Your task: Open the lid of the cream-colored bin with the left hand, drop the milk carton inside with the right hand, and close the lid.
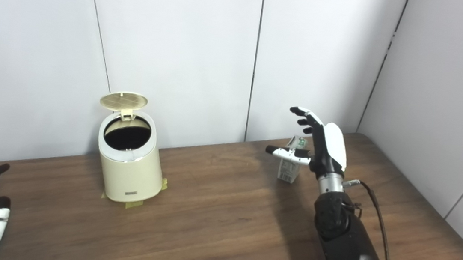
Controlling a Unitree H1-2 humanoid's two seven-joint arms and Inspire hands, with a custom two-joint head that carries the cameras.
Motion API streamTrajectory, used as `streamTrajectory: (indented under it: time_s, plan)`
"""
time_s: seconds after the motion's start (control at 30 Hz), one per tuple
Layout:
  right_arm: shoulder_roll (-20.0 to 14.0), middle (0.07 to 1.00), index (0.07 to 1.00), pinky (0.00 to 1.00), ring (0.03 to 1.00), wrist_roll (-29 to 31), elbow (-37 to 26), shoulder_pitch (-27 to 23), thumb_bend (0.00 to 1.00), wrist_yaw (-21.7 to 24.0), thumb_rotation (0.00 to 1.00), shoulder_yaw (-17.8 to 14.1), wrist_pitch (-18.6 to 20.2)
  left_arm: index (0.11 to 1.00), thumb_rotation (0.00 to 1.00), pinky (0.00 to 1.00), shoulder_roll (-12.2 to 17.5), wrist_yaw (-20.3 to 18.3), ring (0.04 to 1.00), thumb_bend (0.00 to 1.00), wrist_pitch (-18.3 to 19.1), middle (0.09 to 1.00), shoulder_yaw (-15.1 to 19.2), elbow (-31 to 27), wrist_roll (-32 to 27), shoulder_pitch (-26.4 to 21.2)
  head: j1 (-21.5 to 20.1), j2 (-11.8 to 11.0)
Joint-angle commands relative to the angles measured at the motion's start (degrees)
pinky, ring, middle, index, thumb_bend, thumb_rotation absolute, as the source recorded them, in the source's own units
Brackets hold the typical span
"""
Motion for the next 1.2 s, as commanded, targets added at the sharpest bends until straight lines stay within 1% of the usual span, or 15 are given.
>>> streamTrajectory:
  time_s: [0.0,0.07,0.17,0.2,0.27,0.37,0.53,0.63,0.7,0.73,0.8,0.87,0.97,1.1,1.17]
  plan:
    - [-2.4,0.82,0.802,0.66,0.783,-0.8,-0.3,-3.7,0.96,-0.3,0.27,0.2,0.3,0.879,0.85,0.94,0.6,0.5,0.894,0.27,-2.0,0.895,0.0,2.4,0.4,1.9,0.0,0.1]
    - [-2.6,0.815,0.808,0.66,0.775,-1.3,1.0,-4.1,0.97,-0.5,0.3,0.8,0.5,0.879,0.85,0.93,0.7,0.6,0.892,0.27,-2.1,0.894,-0.1,2.4,0.5,1.9,0.1,-0.1]
    - [-2.5,0.816,0.815,0.66,0.776,-0.5,1.9,-4.5,0.98,0.1,0.31,1.0,1.3,0.877,0.85,0.93,0.6,0.5,0.893,0.27,-1.8,0.895,-0.1,2.2,0.6,2.0,0.1,-0.1]
    - [-2.4,0.817,0.817,0.66,0.778,-0.4,1.4,-4.5,0.98,0.9,0.31,1.1,2.7,0.877,0.84,0.93,0.7,0.4,0.894,0.27,-1.9,0.895,-0.1,2.2,0.4,2.1,-0.1,-0.1]
    - [-2.5,0.841,0.838,0.72,0.808,0.3,2.6,-4.9,0.97,2.1,0.33,1.4,3.6,0.878,0.82,0.93,0.7,0.1,0.894,0.26,-1.7,0.894,-0.2,1.9,0.4,2.2,-0.1,-0.1]
    - [-2.6,0.85,0.839,0.71,0.817,1.3,6.7,-6.0,0.98,2.5,0.29,1.8,2.1,0.875,0.78,0.93,0.8,0.0,0.889,0.24,-1.2,0.891,-0.1,1.6,0.6,2.3,-0.1,-0.1]
    - [-2.7,0.866,0.845,0.72,0.827,2.8,11.1,-7.3,0.97,2.5,0.22,2.3,0.3,0.883,0.79,0.95,1.3,-0.3,0.895,0.25,-1.8,0.896,-0.1,2.0,0.1,2.6,-0.1,-0.2]
    - [-2.8,0.865,0.839,0.73,0.832,2.4,12.8,-8.0,0.97,1.9,0.22,2.9,0.7,0.885,0.79,0.95,1.4,-0.3,0.892,0.25,-1.8,0.895,-0.1,1.9,0.1,2.7,0.0,-0.1]
    - [-2.8,0.862,0.833,0.73,0.829,2.7,13.9,-8.4,0.97,1.7,0.21,3.1,0.4,0.88,0.77,0.95,1.3,-0.2,0.891,0.24,-2.0,0.893,-0.1,1.8,0.0,2.8,0.0,-0.1]
    - [-2.7,0.863,0.834,0.72,0.824,3.1,14.5,-8.6,0.97,1.8,0.21,3.1,-0.1,0.878,0.76,0.95,1.3,-0.2,0.89,0.24,-2.1,0.892,-0.1,1.8,-0.1,2.8,0.1,-0.1]
    - [-2.6,0.866,0.835,0.65,0.789,3.9,15.6,-8.8,0.98,1.8,0.21,3.0,-0.9,0.876,0.74,0.94,1.2,-0.4,0.891,0.24,-1.8,0.892,-0.1,1.6,-0.3,2.9,0.1,-0.1]
    - [-2.4,0.862,0.837,0.6,0.745,4.3,17.2,-9.0,0.97,1.1,0.21,3.0,-1.5,0.881,0.75,0.95,1.2,-0.5,0.895,0.24,-1.4,0.894,-0.1,1.2,-0.3,3.0,0.1,0.1]
    - [-2.1,0.843,0.819,0.58,0.722,4.9,18.7,-8.9,0.96,0.2,0.22,2.9,-2.6,0.881,0.75,0.95,1.2,-0.6,0.894,0.24,-1.1,0.895,-0.1,0.9,0.0,3.1,0.1,0.1]
    - [-1.4,0.813,0.814,0.57,0.697,7.4,18.9,-8.3,0.94,-0.3,0.21,1.8,-3.9,0.889,0.78,0.95,1.3,-1.8,0.895,0.25,-0.5,0.896,0.0,0.1,-0.2,3.3,0.1,0.3]
    - [-1.1,0.808,0.805,0.57,0.688,8.6,19.6,-8.4,0.92,-0.6,0.23,1.3,-5.0,0.888,0.78,0.94,1.2,-2.0,0.895,0.24,-0.7,0.896,0.0,0.1,-0.3,3.3,0.1,0.3]
